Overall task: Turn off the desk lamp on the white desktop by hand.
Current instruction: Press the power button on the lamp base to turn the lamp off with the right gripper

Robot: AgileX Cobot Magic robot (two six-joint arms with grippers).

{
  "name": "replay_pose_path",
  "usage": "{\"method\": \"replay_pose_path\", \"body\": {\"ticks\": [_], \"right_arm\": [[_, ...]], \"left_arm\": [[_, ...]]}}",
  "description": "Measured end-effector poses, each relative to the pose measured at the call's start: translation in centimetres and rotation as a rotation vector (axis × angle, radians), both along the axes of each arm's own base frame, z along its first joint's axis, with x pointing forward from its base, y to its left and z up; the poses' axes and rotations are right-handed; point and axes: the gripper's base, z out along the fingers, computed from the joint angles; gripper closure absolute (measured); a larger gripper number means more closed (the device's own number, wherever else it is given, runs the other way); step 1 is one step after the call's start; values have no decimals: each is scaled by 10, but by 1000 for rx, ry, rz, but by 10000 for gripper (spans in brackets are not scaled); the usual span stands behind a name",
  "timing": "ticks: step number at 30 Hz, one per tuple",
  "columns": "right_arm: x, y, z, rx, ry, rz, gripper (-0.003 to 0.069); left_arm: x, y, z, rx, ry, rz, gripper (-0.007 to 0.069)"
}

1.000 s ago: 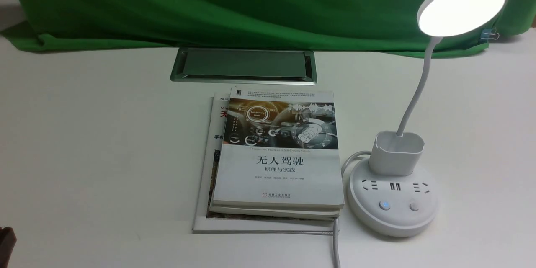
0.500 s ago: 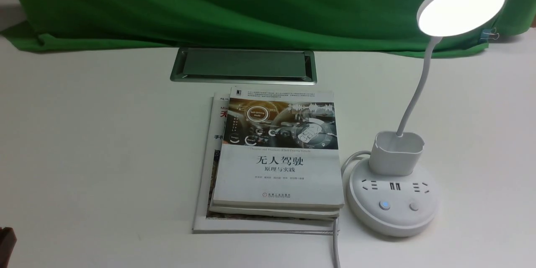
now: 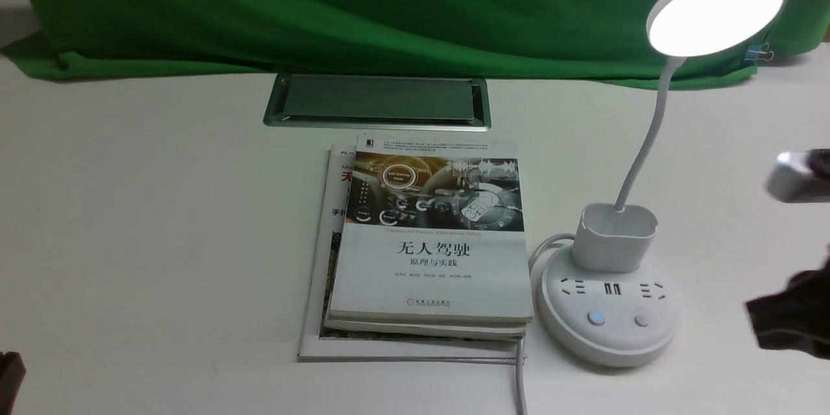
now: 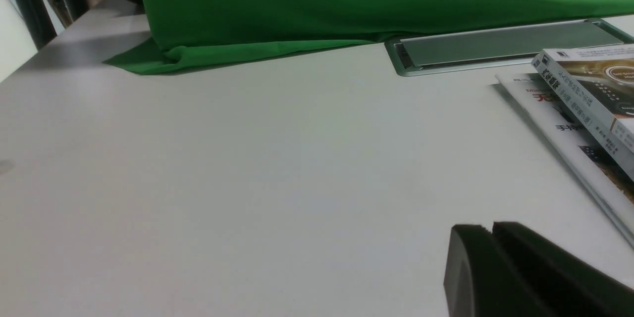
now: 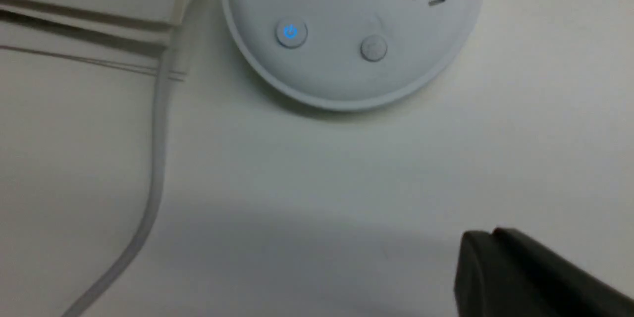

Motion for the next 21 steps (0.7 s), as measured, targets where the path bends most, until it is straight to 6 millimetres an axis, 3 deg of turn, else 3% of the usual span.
{"method": "replay_pose_path", "body": {"ticks": [8, 15, 21], "right_arm": [[44, 39, -32, -50, 73, 97, 615], [74, 49, -60, -87, 137, 100, 615], [91, 51, -67, -89, 144, 90, 620]], "left_arm": [[0, 0, 0, 1, 0, 0, 605], [0, 0, 0, -1, 0, 0, 605], [0, 0, 0, 0, 0, 0, 605]]}}
